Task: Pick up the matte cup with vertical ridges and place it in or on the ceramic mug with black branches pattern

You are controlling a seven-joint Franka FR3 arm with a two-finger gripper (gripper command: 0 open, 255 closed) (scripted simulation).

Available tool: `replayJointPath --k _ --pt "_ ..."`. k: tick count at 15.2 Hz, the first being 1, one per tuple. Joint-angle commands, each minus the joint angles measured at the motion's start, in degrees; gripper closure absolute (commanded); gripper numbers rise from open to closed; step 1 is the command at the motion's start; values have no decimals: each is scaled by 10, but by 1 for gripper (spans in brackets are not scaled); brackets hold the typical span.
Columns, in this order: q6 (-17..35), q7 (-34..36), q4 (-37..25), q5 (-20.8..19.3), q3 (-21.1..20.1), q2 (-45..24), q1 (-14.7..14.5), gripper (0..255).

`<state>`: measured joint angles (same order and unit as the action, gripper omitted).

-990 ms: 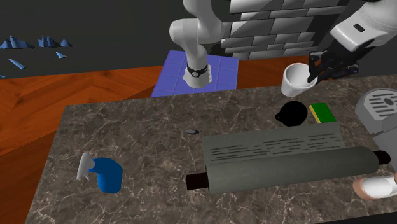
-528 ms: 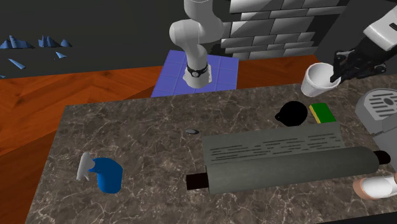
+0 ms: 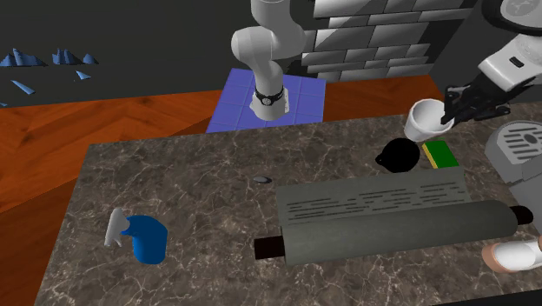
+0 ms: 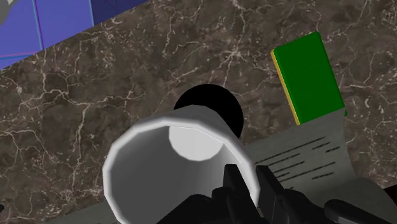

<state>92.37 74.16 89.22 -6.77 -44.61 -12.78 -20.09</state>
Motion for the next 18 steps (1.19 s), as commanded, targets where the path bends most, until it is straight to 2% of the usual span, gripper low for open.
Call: replayJointPath --k 1,12,18 --pt "16 1 17 1 0 2 1 255" --pt "97 4 94 -5 4 -4 5 255" --pt "97 4 94 -5 4 -4 5 255"
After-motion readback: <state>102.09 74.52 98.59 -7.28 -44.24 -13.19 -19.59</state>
